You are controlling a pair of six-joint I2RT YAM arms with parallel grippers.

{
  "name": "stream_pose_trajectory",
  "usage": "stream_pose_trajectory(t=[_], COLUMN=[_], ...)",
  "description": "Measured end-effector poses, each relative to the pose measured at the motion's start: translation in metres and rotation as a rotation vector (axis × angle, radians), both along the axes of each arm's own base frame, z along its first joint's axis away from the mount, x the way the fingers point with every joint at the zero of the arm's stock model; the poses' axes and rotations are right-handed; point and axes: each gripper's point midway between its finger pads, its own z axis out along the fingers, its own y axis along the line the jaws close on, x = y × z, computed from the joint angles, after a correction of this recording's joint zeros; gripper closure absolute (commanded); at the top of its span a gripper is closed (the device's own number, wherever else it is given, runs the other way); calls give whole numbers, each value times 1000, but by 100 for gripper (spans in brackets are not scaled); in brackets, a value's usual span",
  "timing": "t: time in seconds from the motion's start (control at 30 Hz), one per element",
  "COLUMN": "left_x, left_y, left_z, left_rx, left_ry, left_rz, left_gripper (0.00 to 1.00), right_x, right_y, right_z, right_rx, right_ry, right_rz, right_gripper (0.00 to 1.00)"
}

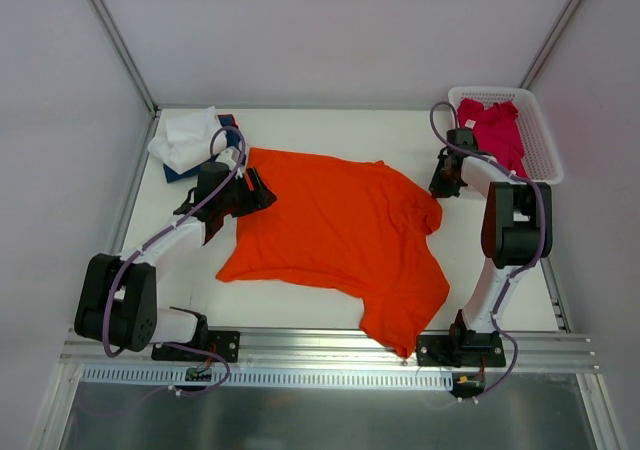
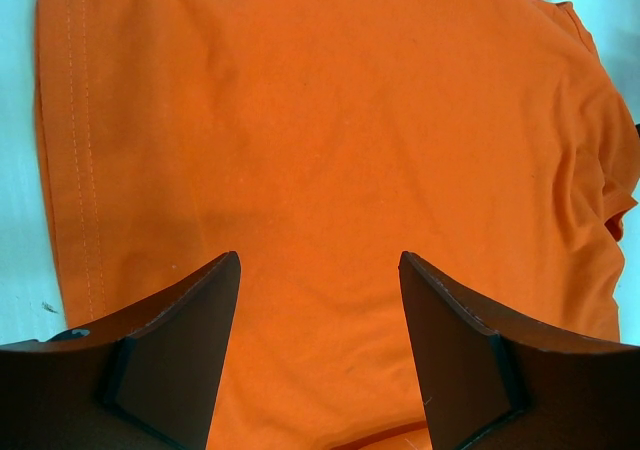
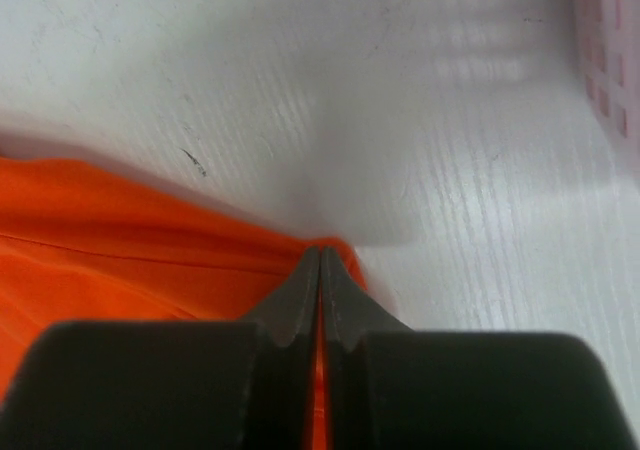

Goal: Fold and stack the t-shirts
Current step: Flatten the tshirt out

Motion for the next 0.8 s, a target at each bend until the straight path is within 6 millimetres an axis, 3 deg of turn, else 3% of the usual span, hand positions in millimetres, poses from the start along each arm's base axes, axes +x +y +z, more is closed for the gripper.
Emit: stream_pose_trajectory(t=[0.23,0.47,0.8], left_x=[0,0,0], left_y=[0,0,0], left_z=[3,5,5], left_rx=[-2,-3,-4], left_ry=[-8,-13,-15], left_rz=[0,0,0], left_gripper=[34,34,34], right_x=[5,36,53], right_y=[-6,-9,-2], right_z=[8,47,99], right_rx=[-37,-70,-110], right_ry=[-11,-125,-267], right_rz=[9,24,73], right_gripper=[100,100,100])
